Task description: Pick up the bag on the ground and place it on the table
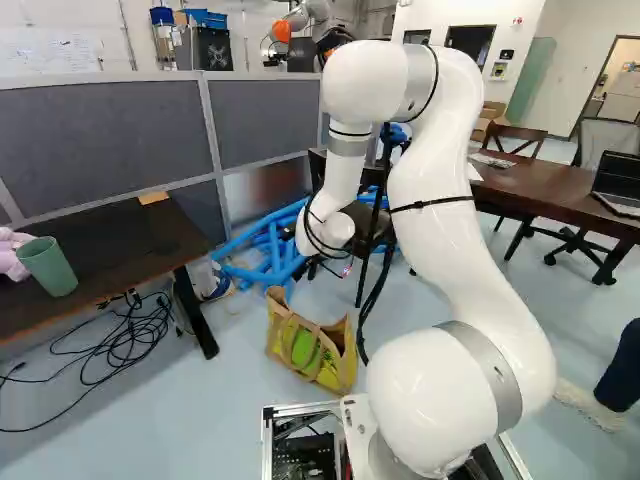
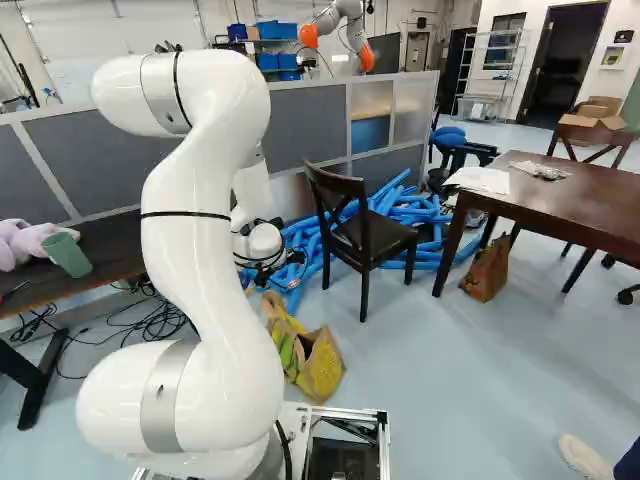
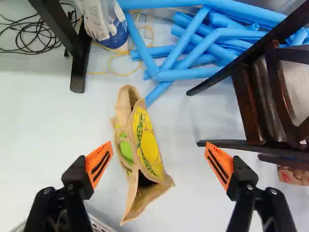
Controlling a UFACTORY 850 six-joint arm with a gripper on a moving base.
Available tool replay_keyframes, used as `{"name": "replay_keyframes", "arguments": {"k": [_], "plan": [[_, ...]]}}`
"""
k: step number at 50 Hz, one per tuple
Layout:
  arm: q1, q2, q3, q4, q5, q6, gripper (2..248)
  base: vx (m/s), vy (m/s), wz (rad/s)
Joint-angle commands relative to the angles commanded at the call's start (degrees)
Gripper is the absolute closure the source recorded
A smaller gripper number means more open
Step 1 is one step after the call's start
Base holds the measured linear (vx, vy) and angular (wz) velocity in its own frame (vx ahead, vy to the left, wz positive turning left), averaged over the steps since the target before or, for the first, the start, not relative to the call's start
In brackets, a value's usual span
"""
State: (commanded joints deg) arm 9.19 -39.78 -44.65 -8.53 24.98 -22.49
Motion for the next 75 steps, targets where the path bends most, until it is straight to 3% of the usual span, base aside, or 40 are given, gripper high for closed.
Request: {"name": "replay_keyframes", "arguments": {"k": [48,75], "plan": [[1.1,-11.6,-8.5,0.0,-5.8,-0.4,3,0.000,0.000,0.000],[3.3,-18.7,-15.2,0.0,-10.1,-0.4,3,0.000,0.000,0.000]]}}
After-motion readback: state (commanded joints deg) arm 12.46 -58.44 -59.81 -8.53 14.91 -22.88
